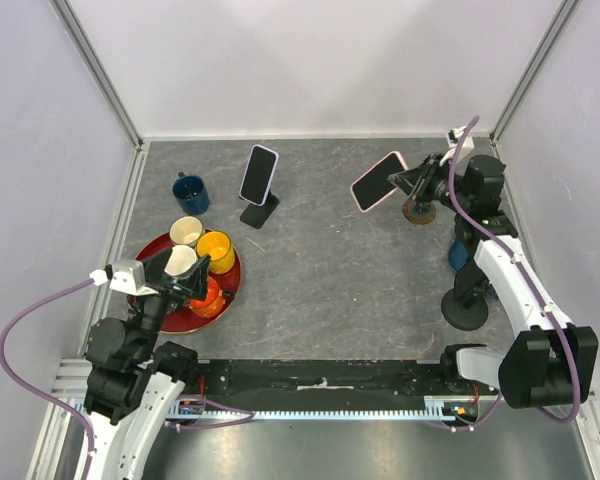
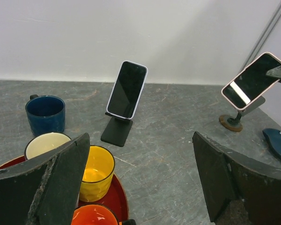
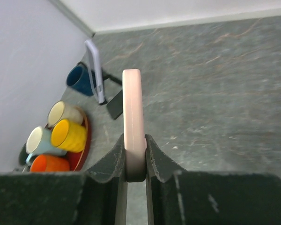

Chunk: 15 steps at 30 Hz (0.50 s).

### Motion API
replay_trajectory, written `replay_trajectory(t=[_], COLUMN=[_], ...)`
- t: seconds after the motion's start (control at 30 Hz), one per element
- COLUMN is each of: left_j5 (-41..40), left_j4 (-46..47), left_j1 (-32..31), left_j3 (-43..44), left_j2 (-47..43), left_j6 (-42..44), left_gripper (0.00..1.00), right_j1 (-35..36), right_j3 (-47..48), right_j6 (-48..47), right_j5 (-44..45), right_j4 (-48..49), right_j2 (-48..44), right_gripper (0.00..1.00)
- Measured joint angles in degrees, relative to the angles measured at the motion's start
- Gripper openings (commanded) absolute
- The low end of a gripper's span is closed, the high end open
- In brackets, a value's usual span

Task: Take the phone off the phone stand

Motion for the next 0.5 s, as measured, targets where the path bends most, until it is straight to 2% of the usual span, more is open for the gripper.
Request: replay_trajectory(t=[0.27, 0.5], left_j5=[1.75, 2.12], left_j4=[0.33, 0.33], left_j1=[0.00, 0.00], left_j3=[0.00, -0.02], left_j2=[1.68, 2.64], left_j6=[0.50, 0.83], left_gripper=[0.96, 0.96], right_j1=[11.45, 23.15], right_j3=[-2.25, -2.51], right_j6=[1.49, 1.57], right_j5=[-1.73, -2.62], right_j4=[-2.14, -3.32], right_j2=[0.37, 8.13], right_gripper=[0.00, 0.00])
